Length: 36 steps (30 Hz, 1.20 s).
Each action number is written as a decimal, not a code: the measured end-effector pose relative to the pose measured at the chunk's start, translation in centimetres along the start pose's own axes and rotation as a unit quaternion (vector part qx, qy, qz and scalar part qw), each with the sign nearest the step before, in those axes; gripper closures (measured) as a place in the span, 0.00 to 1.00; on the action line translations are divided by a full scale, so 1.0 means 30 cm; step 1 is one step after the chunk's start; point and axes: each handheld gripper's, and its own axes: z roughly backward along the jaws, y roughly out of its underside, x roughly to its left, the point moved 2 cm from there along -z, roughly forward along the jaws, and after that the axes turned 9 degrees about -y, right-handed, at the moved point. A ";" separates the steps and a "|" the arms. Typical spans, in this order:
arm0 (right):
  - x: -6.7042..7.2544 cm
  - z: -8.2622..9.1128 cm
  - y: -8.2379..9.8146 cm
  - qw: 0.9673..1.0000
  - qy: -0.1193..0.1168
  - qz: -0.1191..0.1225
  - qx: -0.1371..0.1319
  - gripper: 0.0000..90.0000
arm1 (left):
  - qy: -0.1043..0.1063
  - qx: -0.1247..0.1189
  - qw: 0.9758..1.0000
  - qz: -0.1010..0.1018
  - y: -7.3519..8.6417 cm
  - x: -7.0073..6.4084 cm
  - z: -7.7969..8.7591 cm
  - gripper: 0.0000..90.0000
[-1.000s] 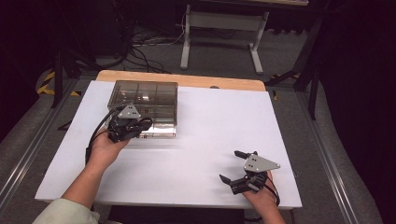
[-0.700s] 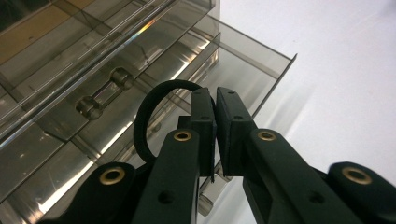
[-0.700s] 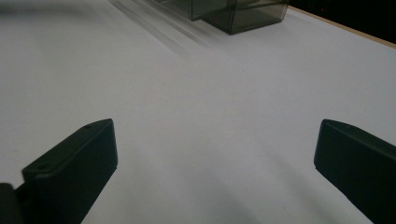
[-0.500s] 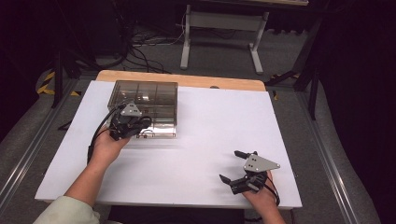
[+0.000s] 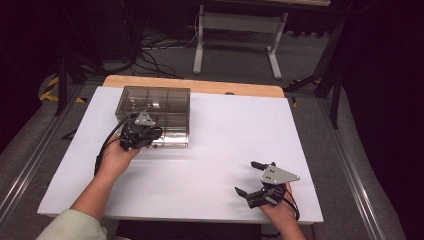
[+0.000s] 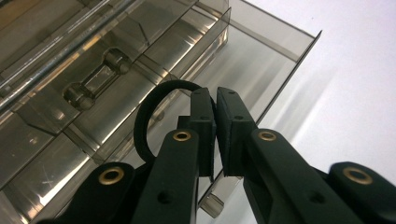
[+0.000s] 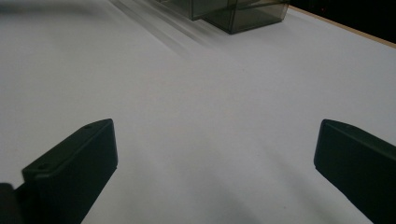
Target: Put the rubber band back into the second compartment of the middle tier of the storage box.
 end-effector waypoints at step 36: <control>0.000 0.000 0.000 1.000 0.000 0.000 0.000 0.00 | -0.004 0.028 1.000 0.002 0.016 0.014 -0.035 0.90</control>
